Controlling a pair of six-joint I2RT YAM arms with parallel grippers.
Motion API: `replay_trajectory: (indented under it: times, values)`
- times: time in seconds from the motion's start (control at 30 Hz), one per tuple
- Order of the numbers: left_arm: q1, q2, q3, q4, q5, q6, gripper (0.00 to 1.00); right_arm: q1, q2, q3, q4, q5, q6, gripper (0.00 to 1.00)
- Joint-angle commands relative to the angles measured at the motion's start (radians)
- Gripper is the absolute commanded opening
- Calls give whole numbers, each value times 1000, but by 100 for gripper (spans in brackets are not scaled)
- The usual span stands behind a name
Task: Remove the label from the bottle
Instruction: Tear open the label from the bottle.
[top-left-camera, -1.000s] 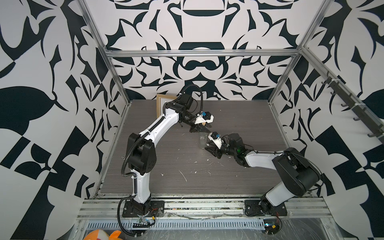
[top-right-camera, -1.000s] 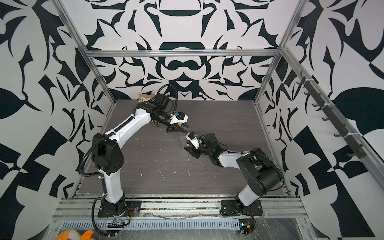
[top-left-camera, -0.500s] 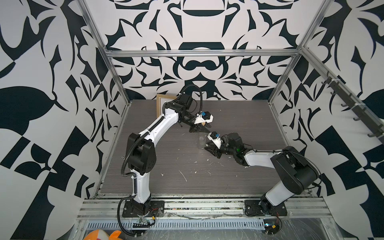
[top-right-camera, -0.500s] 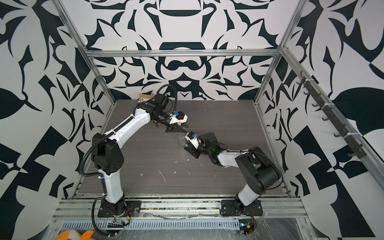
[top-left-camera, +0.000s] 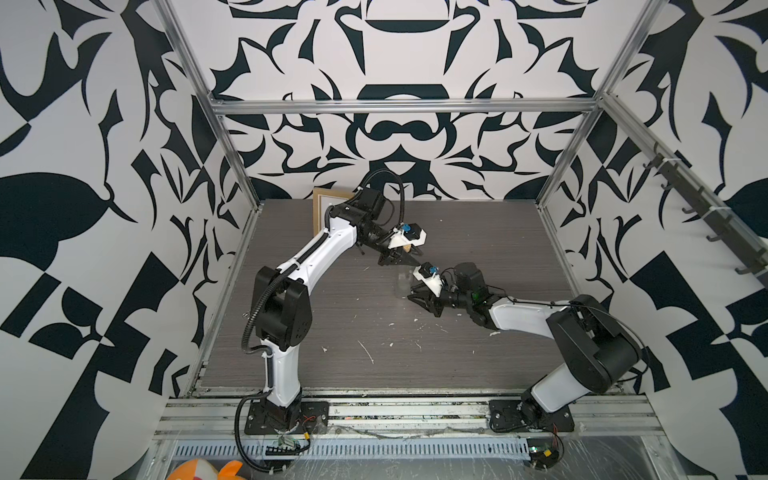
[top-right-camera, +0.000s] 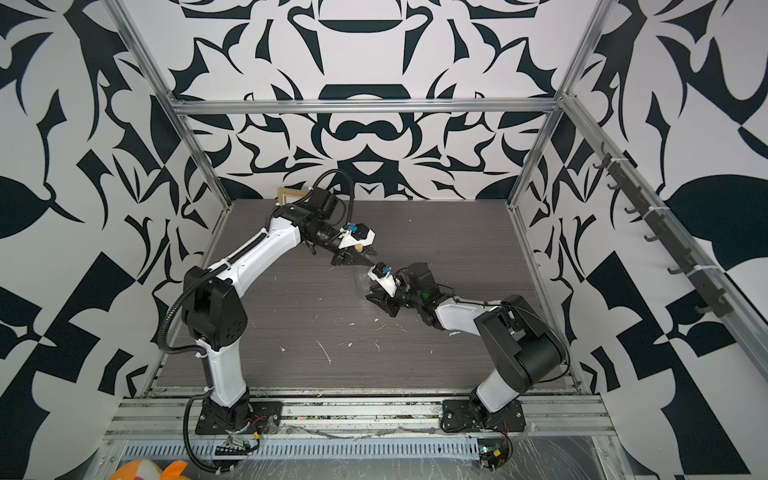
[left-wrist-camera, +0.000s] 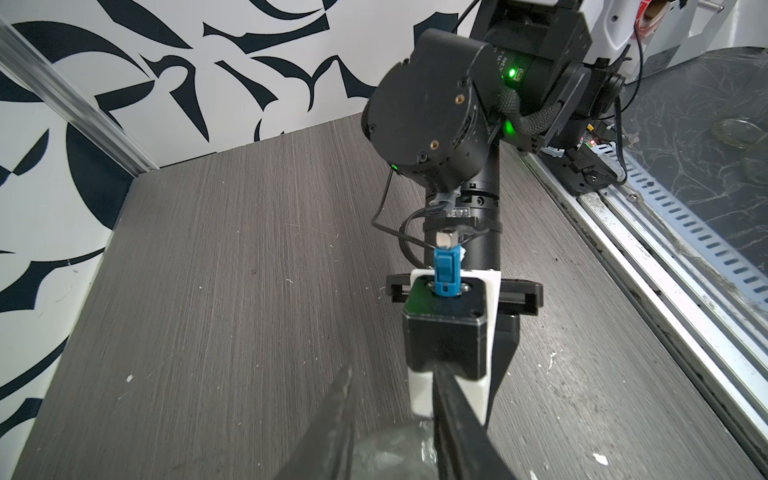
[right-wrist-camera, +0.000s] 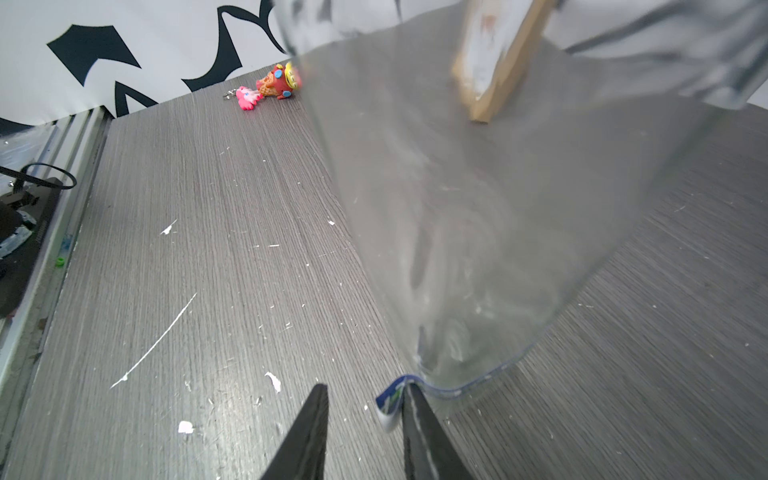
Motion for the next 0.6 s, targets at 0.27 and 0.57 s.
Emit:
replay_trajectory:
  times: [0.27,0.57]
  values:
    - [2,40,-57,-117,-102,5,0,3,-28,42,-16,42,-9,24]
    - [1,43,-55,-116,-97,4,0,6,-20,33,16,83,12,27]
